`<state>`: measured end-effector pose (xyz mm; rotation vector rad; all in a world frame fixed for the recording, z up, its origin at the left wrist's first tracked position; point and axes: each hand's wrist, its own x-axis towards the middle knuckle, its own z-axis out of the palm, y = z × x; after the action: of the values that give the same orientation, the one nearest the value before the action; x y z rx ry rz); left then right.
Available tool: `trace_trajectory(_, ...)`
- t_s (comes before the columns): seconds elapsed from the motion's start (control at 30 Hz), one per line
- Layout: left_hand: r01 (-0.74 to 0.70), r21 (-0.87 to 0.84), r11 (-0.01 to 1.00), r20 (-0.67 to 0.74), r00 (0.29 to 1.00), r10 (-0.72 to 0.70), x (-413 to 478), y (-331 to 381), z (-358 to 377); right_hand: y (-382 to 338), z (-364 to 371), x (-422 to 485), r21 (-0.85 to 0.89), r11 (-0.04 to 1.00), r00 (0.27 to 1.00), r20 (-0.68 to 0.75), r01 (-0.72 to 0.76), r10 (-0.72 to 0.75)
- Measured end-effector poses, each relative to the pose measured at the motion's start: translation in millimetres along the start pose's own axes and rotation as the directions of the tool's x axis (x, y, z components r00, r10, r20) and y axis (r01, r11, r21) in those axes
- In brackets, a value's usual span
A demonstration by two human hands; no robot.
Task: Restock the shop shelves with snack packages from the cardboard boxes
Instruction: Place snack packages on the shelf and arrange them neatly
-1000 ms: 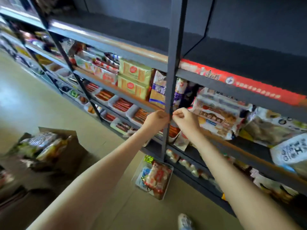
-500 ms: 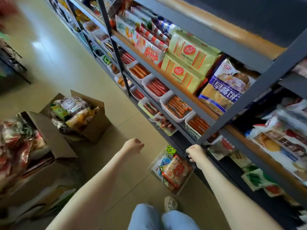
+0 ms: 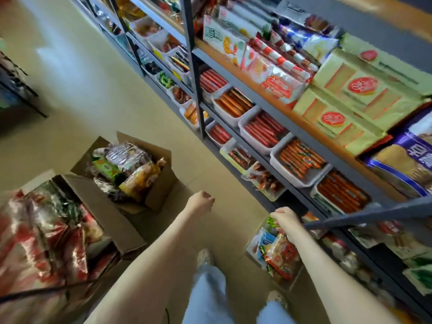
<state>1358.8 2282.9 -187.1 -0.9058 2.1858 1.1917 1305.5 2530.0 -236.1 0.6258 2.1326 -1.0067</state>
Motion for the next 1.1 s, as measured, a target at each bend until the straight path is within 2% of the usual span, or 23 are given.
trace_trajectory(0.2,0.071,-0.065,0.995,-0.094,0.993,-0.077,23,-47,-97,-94,100,-14,-0.065,0.994,0.986,0.146,0.088,-0.077)
trace_trajectory(0.5,0.209,-0.204,0.956,-0.204,0.947,-0.250,78,-110,-183,-224,226,-2,-0.212,0.938,0.917,0.352,0.274,-0.189)
trace_trajectory(0.7,0.295,-0.206,0.933,-0.321,0.880,-0.350,164,-140,-238,-304,312,52,-0.338,0.847,0.850,0.479,0.409,-0.219)
trace_trajectory(0.83,0.363,-0.175,0.915,-0.321,0.857,-0.402,240,-180,-248,-333,385,105,-0.386,0.805,0.832,0.508,0.451,-0.223)
trace_trajectory(0.97,0.390,-0.002,0.921,-0.297,0.879,-0.373,322,-229,-235,-328,465,165,-0.400,0.792,0.806,0.562,0.462,-0.186)
trace_trajectory(1.1,0.265,0.315,0.911,-0.262,0.947,-0.185,392,-279,-201,-298,516,213,-0.383,0.819,0.800,0.582,0.428,-0.146)
